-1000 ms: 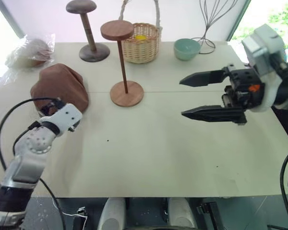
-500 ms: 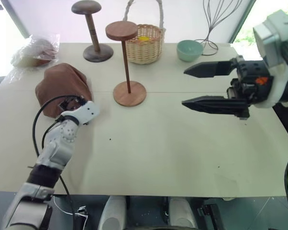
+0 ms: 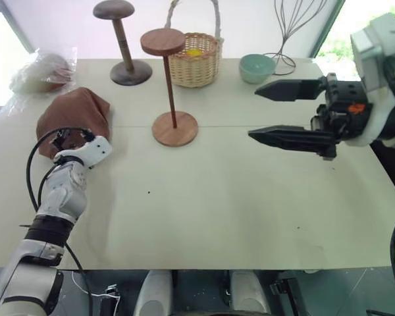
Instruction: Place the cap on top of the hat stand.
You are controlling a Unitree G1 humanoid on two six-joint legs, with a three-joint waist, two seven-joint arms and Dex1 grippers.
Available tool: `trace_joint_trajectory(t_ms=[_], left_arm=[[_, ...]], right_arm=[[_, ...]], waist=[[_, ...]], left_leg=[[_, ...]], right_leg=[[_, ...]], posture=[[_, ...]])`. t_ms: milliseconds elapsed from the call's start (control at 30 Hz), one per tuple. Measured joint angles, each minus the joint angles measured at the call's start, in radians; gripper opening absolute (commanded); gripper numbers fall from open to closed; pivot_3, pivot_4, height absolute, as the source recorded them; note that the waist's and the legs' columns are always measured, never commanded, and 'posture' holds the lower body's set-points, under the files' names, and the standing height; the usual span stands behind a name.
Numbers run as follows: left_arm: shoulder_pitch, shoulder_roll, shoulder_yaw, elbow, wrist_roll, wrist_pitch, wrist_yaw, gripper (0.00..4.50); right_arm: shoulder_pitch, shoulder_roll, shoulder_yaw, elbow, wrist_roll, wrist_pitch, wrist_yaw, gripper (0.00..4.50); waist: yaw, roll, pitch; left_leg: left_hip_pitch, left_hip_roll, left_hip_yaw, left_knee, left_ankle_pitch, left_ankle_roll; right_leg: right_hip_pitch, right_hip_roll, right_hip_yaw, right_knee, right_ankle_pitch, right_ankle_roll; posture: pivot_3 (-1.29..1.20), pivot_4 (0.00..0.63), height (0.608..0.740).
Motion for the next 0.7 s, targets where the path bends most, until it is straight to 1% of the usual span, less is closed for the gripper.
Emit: trace_joint_trajectory(t_ms=[100,200,433,467,700], left_arm=[[-0.021,0.000,-0.001,0.037,0.000,-0.013,0.002,4.50],[-0.031,0.000,-0.001,0.062,0.000,-0.029,0.002,3.66],[-0.065,0.003,-0.001,0.113,0.000,-0.076,0.015,0.17],[-0.071,0.012,0.001,0.113,0.000,-0.083,0.019,0.07],[-0.077,0.048,0.019,0.088,-0.025,-0.113,0.009,0.07]], right_arm=[[0.018,0.000,0.001,0.000,-0.011,-0.016,0.002,4.47],[0.019,0.000,0.002,0.001,-0.013,-0.026,0.003,4.50],[0.023,0.001,0.002,0.006,-0.013,-0.035,-0.006,4.50],[0.023,0.001,0.002,0.007,-0.013,-0.035,-0.007,4.50],[0.028,-0.008,0.001,0.013,-0.009,-0.029,-0.022,4.50]], waist=[[0.010,0.000,0.000],[0.013,0.000,0.000],[0.019,0.000,0.000],[0.019,-0.001,0.000],[0.017,-0.001,0.000]], left_leg=[[0.000,0.000,0.000,0.001,0.000,0.000],[0.000,0.000,0.000,0.001,0.000,0.000],[-0.001,0.000,0.000,0.001,0.000,0.000],[-0.001,0.000,0.000,0.001,0.000,0.000],[-0.001,0.000,0.001,0.001,0.000,0.000]], right_leg=[[0.000,0.000,0.000,0.000,0.000,0.000],[0.000,0.000,0.000,0.000,0.000,0.000],[0.000,0.000,0.000,-0.001,0.000,0.000],[0.000,0.000,0.000,-0.001,0.000,0.000],[0.000,-0.001,0.000,-0.001,0.000,0.000]], posture=[[0.00,0.150,0.728],[0.00,0.150,0.728],[0.00,0.150,0.728],[0.00,0.150,0.728],[0.00,0.150,0.728]])
